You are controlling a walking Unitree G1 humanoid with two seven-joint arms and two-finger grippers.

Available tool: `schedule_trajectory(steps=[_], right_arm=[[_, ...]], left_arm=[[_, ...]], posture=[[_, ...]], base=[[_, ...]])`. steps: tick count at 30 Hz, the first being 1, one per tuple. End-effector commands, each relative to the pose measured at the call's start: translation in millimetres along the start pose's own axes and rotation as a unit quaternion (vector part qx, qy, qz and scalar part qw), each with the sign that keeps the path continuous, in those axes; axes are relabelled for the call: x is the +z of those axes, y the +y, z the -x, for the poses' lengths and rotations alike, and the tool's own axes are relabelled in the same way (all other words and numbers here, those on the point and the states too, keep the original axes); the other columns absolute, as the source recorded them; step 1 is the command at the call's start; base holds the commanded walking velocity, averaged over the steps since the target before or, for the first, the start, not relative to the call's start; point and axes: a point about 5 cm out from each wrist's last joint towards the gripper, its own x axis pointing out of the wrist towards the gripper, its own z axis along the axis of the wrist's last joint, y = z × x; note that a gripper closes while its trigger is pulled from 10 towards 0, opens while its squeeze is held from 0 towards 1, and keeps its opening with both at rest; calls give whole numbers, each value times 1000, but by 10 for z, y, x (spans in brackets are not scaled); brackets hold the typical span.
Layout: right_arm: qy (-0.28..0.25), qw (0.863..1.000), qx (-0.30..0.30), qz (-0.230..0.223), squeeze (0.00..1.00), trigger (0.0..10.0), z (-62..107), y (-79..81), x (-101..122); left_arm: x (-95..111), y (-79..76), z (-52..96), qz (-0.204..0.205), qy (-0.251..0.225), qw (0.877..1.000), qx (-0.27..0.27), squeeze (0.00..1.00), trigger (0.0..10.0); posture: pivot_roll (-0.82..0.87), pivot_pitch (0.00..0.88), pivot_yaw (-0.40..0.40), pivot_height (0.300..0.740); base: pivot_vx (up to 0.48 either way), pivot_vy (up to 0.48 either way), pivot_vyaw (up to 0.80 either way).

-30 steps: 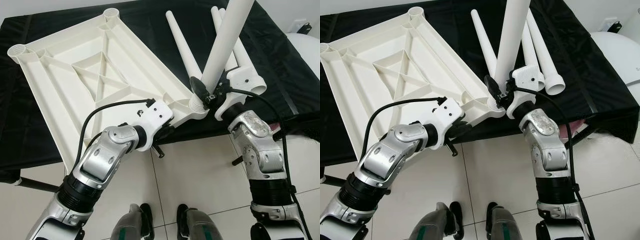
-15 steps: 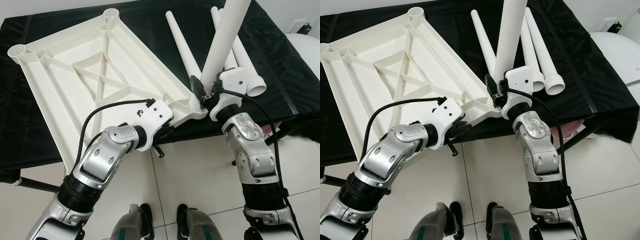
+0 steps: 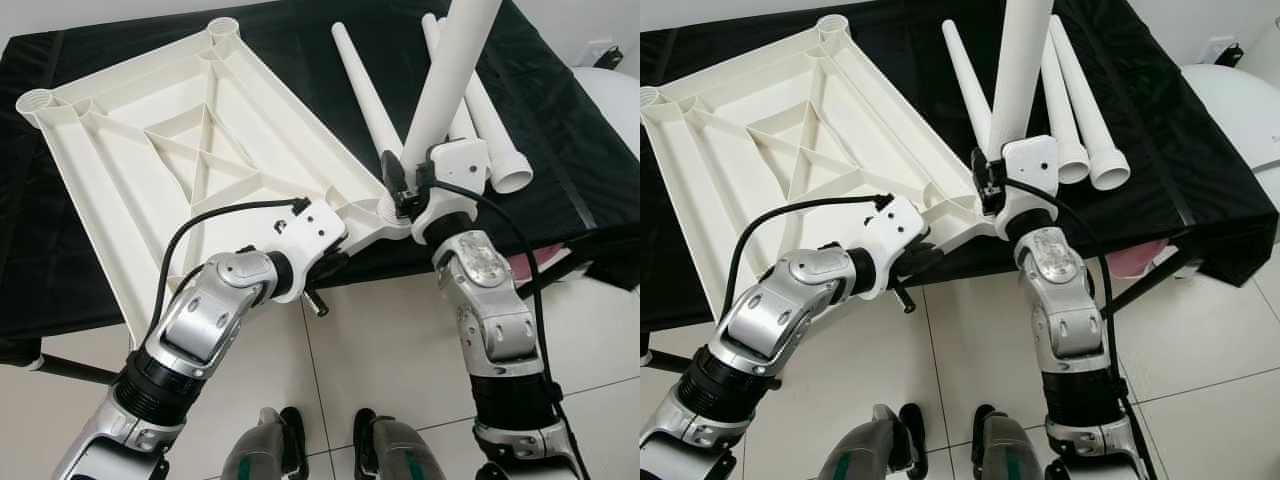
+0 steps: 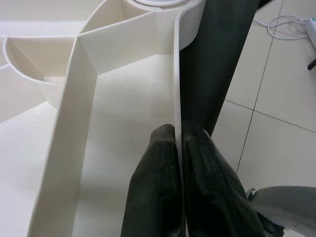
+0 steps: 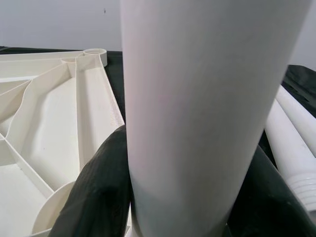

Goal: Building children table

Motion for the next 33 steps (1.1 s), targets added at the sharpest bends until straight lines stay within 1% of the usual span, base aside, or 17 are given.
schedule_trajectory(steps=[1,4,7,11,12,15,17,20,23,26,31,33], right_arm=[[-10,1000,-18,7,0,10000,34,-13,45],[-10,1000,-26,10,0,10000,39,-15,47],[-1,998,-58,25,0,10000,60,-14,22],[3,997,-74,28,0,10000,74,-10,12],[16,994,-106,36,0,10000,92,-7,-12],[22,992,-119,41,0,10000,98,-6,-23],[33,987,-147,48,0,10000,113,-5,-46],[35,986,-153,51,0,10000,118,-3,-50],[44,982,-178,54,0,10000,125,-27,-69],[46,980,-185,53,0,10000,128,-38,-75],[58,971,-225,54,0,10000,158,-100,-96],[60,970,-230,55,0,10000,163,-106,-101]], left_arm=[[33,-27,21,0,-11,1000,-4,0,10000],[33,-27,21,0,-10,1000,-4,0,10000],[33,-26,24,0,-10,1000,-4,0,10000],[33,-24,25,0,-10,1000,-4,0,10000],[34,-23,27,0,-9,1000,-4,0,10000],[34,-22,28,0,-9,1000,-4,0,10000],[32,-22,30,0,-9,1000,-4,0,10000],[31,-23,31,0,-8,1000,-4,0,10000],[28,-28,32,0,-8,1000,-6,0,10000],[27,-29,32,0,-8,1000,-6,0,10000],[23,-34,32,-1,-8,1000,-8,0,10000],[23,-34,32,-1,-8,1000,-8,0,10000]], posture=[[-78,228,46,740],[-78,228,46,740],[-76,232,49,740],[-76,232,49,740],[-74,234,51,740],[-74,234,51,740],[-73,232,53,740],[-73,232,53,740],[-73,229,57,740],[-73,228,57,740],[-73,220,59,740],[-73,220,59,740]], base=[[0,0,0],[0,0,0],[0,0,0],[0,0,0],[0,0,0],[0,0,0],[0,0,0],[0,0,0],[0,0,0],[0,0,0],[0,0,0],[0,0,0]])
